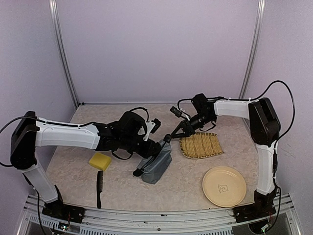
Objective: Sort the hair-cutting tools
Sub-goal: Place the comb in the kit bag.
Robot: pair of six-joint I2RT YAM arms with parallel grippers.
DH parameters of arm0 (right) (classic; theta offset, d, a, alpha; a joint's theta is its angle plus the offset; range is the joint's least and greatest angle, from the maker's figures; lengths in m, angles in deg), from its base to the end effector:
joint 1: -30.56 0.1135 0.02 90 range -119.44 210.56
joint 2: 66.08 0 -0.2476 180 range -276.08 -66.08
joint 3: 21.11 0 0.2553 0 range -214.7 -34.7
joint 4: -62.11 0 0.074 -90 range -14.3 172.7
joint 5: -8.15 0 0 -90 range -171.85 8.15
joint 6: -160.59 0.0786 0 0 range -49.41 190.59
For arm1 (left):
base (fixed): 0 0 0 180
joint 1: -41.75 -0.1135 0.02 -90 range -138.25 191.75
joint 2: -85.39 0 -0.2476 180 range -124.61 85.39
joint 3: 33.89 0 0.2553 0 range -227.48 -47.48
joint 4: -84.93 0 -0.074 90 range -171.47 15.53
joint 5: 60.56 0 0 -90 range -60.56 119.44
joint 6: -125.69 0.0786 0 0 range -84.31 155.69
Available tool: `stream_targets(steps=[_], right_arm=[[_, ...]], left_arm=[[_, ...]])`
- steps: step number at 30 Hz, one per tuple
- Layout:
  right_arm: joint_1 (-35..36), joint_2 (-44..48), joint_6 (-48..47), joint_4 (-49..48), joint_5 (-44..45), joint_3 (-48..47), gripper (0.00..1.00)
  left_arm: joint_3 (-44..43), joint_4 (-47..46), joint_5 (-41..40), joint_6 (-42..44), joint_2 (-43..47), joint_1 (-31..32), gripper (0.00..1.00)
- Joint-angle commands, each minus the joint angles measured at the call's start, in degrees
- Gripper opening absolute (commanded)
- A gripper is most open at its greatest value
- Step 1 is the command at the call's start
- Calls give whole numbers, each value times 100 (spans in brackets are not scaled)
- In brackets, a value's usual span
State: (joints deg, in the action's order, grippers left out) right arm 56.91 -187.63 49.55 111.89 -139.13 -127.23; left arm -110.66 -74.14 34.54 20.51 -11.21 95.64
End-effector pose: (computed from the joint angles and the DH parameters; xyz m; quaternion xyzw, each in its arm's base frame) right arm 0.3690 0.2565 0.1508 -0.4387 0.7436 0.4764 0.1665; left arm 0.2324 -0.3305 0.1734 0.3185 0.8507 -0.2693 0.3199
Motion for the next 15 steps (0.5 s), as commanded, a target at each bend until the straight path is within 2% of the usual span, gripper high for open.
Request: stream_targets(steps=[1,8,15], right_arm=[[19,-106,122,201,-556,-135,36],[28,-153,149,257,-871,-155,43],[66,-198,-15,467,-1152,-262,46]], left_arm=[[-230,58,44,-169,-236,-23,6],[-369,232,-34,-252,-463,46,7],[-664,808,-402,-402,-600,126,8]])
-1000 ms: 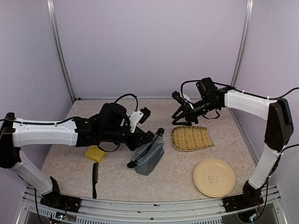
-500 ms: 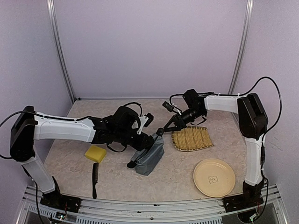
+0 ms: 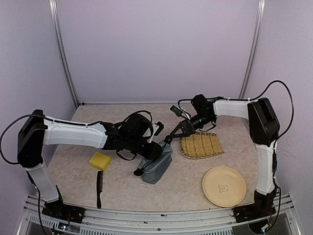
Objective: Sort the hair-cutting tools
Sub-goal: Place the comb in the kit bag.
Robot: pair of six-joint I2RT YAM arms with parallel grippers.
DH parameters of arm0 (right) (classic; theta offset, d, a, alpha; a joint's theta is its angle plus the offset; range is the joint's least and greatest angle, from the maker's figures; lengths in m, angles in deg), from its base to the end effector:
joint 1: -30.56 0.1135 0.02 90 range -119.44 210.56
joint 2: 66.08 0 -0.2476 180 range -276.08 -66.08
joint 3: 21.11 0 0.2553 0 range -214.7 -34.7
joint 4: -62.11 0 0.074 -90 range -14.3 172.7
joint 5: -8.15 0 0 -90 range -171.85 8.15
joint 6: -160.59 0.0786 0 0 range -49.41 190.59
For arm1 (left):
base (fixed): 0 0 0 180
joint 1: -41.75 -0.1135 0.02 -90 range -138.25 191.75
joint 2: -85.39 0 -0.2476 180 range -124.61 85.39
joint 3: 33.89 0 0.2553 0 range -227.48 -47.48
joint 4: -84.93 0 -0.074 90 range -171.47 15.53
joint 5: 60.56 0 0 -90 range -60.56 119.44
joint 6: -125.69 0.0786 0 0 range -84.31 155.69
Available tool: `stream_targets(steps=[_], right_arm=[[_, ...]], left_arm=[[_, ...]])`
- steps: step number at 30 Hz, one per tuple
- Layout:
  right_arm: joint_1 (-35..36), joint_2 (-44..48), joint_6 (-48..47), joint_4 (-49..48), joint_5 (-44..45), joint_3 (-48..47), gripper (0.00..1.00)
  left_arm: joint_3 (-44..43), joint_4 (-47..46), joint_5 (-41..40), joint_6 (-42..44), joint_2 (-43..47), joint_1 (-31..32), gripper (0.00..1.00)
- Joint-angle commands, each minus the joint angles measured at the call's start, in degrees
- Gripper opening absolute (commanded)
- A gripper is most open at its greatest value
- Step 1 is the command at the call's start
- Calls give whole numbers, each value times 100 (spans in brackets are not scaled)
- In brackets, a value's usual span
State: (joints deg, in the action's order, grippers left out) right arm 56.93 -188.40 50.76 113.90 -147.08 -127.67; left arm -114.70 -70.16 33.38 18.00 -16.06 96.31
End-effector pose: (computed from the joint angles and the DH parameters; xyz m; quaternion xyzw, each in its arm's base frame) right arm 0.3615 0.2589 0.1546 -0.4207 0.7188 0.5372 0.1335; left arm 0.2361 -0.3411 0.1574 0.3049 0.8736 -0.2486 0.2866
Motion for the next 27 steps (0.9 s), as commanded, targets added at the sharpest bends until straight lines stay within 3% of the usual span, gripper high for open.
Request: stream_targets(steps=[1,12,14,20,27], right_arm=[[89,-132,-230,410,-385,-280,47],[280,-55,-73,326,-12,-258,42],[283,-68,19,255,-3,-240,37],[281,-18,107,147,64,-160,8],[281,27,65,125,74,-117,4]], left_arm=[[-306,535,-403,-190,-127,54,8],[-592,794,-301,-165,-378,246,13],[-667,794,-247,-172,-463,302,13],[-697,633,236,-309,-523,236,18],[-700,791,99,-492,-434,137,40]])
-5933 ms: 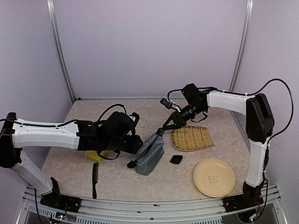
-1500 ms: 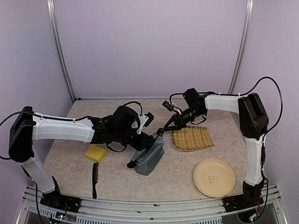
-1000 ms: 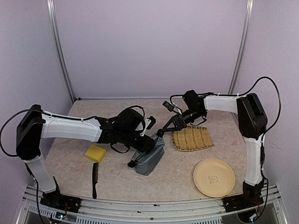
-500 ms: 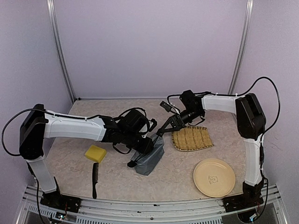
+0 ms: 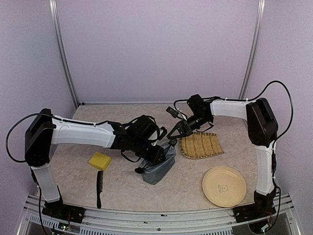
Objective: Sort the hair-cutting tools
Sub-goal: Place the comb in the kit bag, then adjust the kit bag at the center of the board.
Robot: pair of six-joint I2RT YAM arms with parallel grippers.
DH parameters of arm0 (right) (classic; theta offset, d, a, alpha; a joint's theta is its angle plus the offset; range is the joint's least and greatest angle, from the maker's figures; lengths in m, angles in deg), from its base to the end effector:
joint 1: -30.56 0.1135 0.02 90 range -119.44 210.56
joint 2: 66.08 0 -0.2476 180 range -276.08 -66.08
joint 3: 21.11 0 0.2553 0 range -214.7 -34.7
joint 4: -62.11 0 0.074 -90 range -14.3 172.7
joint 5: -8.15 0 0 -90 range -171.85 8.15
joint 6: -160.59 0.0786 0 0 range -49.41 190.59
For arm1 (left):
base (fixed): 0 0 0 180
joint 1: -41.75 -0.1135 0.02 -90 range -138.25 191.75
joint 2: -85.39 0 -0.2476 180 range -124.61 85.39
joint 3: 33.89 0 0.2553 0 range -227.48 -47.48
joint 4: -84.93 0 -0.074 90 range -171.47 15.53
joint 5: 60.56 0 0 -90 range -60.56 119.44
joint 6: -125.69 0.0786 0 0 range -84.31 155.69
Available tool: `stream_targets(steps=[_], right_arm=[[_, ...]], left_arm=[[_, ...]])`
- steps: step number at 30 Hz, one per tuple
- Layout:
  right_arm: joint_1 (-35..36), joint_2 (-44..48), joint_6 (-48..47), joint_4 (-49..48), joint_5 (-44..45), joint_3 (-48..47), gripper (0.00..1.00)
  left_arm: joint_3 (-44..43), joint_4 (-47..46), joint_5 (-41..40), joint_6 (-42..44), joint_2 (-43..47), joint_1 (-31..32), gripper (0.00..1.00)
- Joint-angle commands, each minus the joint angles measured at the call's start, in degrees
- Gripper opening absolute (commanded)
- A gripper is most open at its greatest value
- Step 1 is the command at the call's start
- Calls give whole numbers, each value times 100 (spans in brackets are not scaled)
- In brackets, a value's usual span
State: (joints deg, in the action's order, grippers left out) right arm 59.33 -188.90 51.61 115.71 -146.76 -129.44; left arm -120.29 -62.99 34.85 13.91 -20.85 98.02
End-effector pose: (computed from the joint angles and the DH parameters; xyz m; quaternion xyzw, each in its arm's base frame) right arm 0.3527 0.2749 0.1581 -0.4286 0.7163 0.5386 0.1148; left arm 0.2289 -0.3562 0.1447 0.2946 0.8972 -0.2398 0.2251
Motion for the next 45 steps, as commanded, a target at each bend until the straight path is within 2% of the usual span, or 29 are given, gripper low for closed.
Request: stream_targets(steps=[1,3,7,11,18,26,28,33,39,41,45], right_arm=[[36,89,-30,-57,43,68,4],[32,125,-53,-68,65,78,6],[32,262,-129,-71,216,129,18],[32,435,-203,-121,413,238,28],[32,554,-312,-167,686,419,36],[32,522,-394,-72,766,462,38],[32,522,-396,-53,753,476,36],[32,468,-386,57,582,431,18],[9,507,-435,175,394,438,1],[-97,541,-400,233,102,402,0],[-369,610,-302,147,-347,513,0]], left_arm=[[-159,103,-90,-70,77,-25,41],[-177,73,-122,4,216,24,42],[-158,-45,-353,148,672,176,44],[23,27,-881,96,1181,198,44],[494,824,-1242,-708,1498,181,45],[1342,980,-731,-1586,1982,287,45],[1498,902,-589,-1656,2063,305,44],[1701,668,-163,-1756,2101,244,32],[1702,607,164,-1641,2081,153,6],[1701,688,2,-1571,2205,127,1],[1973,626,-65,-1510,2572,-66,0]])
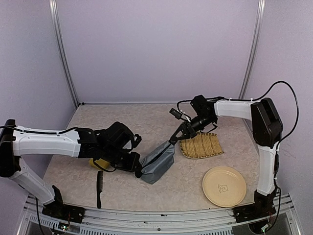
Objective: Sort the hair-cutting tools
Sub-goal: Adjust the kit bag at the center of the board, then move the comb to the center of the board.
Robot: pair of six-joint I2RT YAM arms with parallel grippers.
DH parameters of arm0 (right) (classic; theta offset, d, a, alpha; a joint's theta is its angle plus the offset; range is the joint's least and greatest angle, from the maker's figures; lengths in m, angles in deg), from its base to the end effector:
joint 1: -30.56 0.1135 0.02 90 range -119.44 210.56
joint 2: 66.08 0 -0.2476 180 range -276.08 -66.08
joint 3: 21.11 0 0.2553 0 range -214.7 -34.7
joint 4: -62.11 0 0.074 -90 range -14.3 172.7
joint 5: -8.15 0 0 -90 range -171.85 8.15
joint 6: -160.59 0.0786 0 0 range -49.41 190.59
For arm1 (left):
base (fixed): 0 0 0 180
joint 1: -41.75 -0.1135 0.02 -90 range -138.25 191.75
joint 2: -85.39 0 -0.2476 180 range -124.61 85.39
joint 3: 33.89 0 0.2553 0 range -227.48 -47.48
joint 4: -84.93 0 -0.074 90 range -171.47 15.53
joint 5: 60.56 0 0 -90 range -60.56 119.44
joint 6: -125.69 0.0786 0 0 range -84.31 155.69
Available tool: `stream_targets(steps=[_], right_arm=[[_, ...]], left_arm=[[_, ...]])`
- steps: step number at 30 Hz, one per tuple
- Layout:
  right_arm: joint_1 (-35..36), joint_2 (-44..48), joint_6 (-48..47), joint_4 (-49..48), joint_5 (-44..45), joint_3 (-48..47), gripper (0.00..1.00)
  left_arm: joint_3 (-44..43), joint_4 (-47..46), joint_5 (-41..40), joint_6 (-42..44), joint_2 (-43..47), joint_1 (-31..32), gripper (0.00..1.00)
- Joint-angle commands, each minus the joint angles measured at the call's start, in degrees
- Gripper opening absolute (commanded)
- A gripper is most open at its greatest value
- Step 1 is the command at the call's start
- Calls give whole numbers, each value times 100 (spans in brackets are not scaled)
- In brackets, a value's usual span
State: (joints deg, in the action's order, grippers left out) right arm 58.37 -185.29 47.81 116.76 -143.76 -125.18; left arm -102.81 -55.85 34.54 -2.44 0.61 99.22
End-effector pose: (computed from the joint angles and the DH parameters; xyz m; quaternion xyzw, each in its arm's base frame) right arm 0.3441 0.2599 0.1588 -0.4423 0.7248 0.5125 0.1281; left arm 0.1717 -0.2822 0.1654 0.1732 0.9372 -0.2506 0.1699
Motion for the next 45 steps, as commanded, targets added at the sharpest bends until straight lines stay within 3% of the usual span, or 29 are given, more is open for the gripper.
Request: stream_targets(steps=[1,9,12,15,18,20,27,32,45], right_arm=[[-296,236,86,26,-670,144,0],[-274,-32,323,-83,-981,306,0],[-251,-85,372,-120,-984,325,2],[-250,-27,307,-36,-910,237,15],[-251,227,92,126,-606,164,31],[-250,417,-25,130,-383,195,35],[-250,843,-241,207,245,195,42],[-248,964,-262,210,397,217,43],[-250,1108,-297,199,392,304,43]], left_arm=[[287,-108,-21,136,470,-225,0],[254,55,-204,434,552,-646,3],[90,236,-518,513,467,-811,17],[-192,769,-1125,353,368,-764,31],[-157,1188,-1419,-281,460,-597,38],[41,1379,-1510,-696,608,-422,39],[769,2670,-1869,-2399,990,294,40],[1257,3123,-1677,-3468,1366,743,40],[2546,1767,-637,-3770,2072,1037,46]])
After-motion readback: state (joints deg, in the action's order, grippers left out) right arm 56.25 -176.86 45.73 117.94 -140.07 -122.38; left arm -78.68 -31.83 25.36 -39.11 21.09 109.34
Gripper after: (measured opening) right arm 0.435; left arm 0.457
